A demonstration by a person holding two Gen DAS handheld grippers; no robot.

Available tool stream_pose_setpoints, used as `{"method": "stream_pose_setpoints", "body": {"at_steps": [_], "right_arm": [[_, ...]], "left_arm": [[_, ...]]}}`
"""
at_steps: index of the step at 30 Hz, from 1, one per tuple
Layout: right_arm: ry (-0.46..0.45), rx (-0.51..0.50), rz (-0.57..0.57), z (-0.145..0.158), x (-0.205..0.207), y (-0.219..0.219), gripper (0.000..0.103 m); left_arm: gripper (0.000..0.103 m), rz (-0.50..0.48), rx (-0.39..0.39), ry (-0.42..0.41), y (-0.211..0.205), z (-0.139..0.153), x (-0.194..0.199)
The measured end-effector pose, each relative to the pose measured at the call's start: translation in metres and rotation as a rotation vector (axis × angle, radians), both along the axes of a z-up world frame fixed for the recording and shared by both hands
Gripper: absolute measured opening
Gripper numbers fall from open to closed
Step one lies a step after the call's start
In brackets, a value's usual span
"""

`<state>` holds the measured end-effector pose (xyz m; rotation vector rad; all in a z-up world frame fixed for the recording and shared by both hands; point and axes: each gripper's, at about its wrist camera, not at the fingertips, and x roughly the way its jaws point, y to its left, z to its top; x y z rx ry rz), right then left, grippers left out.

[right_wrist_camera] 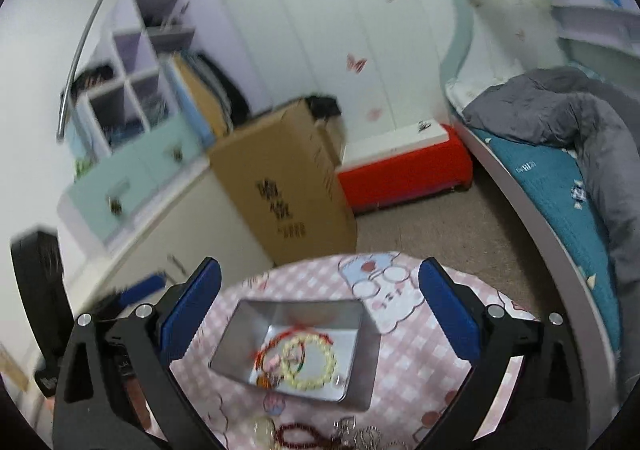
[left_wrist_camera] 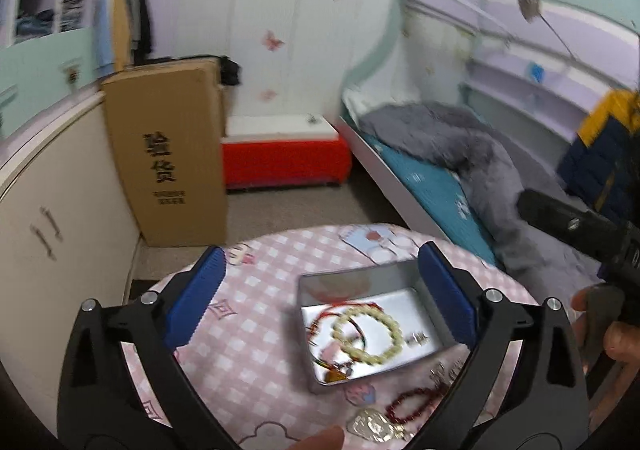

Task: Organize jewelry
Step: 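Move both tools over the grey box and release the charm and earring inside, then pull both tools back from the box toward the remaining jewelry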

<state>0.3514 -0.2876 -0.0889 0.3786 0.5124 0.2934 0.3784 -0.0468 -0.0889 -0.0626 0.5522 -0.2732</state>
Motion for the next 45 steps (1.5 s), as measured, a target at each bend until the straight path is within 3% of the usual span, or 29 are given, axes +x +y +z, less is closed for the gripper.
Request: {"method": "stream_pose_setpoints", "body": {"at_steps": [3,8,13,21,28,36,41,45], "right_arm": [[-0.037,0.036,-0.052,-0.008,-0.004,-0.013,0.095],[-0.012,0.004,-0.09,-0.023,-0.001,-0.014,0.095],[-0.011,-0.059,-0.11,-0.025,-0.003,-0.008,0.095],[-0.029,-0.091,-0.089,-0.026,-0.009,-0.002,0.095],[-0.039,-0.144,-0.075,-0.016,-0.052,0.007,0.095],[0.049,-0.189,-0.066,-0.037,-0.103,0.007,0.095],[0.111,-0.177,-0.068,-0.055,-0.124,-0.001,0.095],[0.136,-0.145,-0.064,-0.067,-0.135,-0.007,0.095]], "left_arm": [[0.097,0.034,-0.055,-0.046,0.013,-0.006,-0.014],[0.097,0.089,0.018,-0.114,0.012,-0.012,-0.03],[0.097,0.082,0.054,-0.059,0.01,-0.03,-0.028],[0.097,0.076,0.077,-0.079,0.009,-0.032,-0.042],[0.097,0.064,0.07,-0.064,0.014,-0.037,-0.072],[0.097,-0.002,0.131,0.037,0.0,-0.068,-0.095],[0.097,-0.02,0.225,0.096,-0.017,-0.083,-0.09],[0.097,-0.045,0.252,0.138,-0.025,-0.09,-0.083]]}}
